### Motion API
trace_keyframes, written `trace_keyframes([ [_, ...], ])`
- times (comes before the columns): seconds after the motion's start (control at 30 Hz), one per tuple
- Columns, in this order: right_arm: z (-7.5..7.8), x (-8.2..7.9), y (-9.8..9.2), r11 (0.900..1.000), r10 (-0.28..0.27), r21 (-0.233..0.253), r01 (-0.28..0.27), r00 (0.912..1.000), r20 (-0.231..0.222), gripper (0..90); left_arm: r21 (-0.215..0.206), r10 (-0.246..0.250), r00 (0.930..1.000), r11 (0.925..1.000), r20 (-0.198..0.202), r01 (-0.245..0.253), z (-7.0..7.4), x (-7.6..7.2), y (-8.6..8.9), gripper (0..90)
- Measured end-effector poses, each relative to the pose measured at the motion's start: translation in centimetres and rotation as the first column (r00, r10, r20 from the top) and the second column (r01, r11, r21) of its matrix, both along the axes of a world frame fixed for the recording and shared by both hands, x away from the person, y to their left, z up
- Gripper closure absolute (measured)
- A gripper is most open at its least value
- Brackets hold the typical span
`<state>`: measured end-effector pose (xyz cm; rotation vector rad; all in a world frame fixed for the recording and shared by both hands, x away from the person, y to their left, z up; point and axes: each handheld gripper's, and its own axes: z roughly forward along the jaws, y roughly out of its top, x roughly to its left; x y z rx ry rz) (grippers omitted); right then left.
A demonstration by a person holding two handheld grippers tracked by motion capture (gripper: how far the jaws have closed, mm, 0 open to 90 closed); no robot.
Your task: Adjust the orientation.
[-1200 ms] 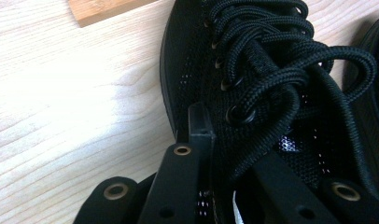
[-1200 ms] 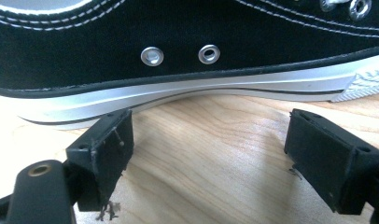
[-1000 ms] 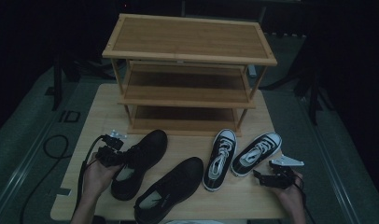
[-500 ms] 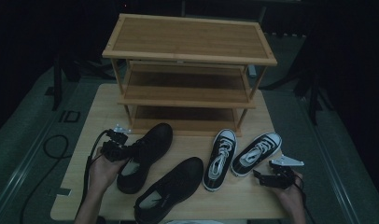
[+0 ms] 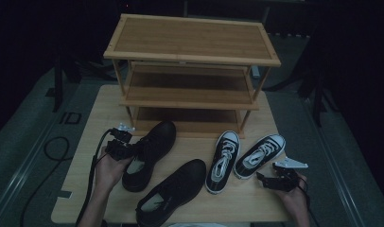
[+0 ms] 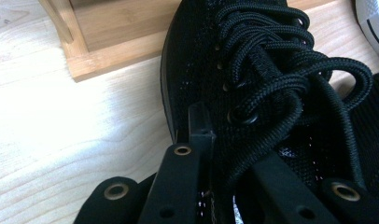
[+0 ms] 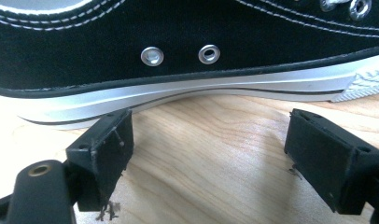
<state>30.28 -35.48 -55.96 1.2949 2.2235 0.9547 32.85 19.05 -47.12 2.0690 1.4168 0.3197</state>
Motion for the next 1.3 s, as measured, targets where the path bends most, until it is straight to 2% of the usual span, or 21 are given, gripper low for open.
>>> trace_keyframes([
  [0.57, 0.0, 0.0, 0.0, 1.0, 0.0, 0.0, 0.0, 1.0, 0.0, 15.4, 0.008, 0.034, 0.9991, 0.9994, 0.026, -0.034, 0.1, 1.4, -0.6, 88.6],
  [1.07, 0.0, 0.0, 0.0, 1.0, 0.0, 0.0, 0.0, 1.0, 0.0, 15.3, 0.005, 0.051, 0.9981, 0.9987, 0.034, -0.051, -0.4, 3.0, -1.9, 88.5],
  [1.3, 0.0, 0.0, 0.0, 1.0, 0.0, 0.0, 0.0, 1.0, 0.0, 15.3, 0.006, 0.075, 0.9963, 0.9971, 0.04, -0.076, -0.6, 3.9, -2.6, 88.5],
])
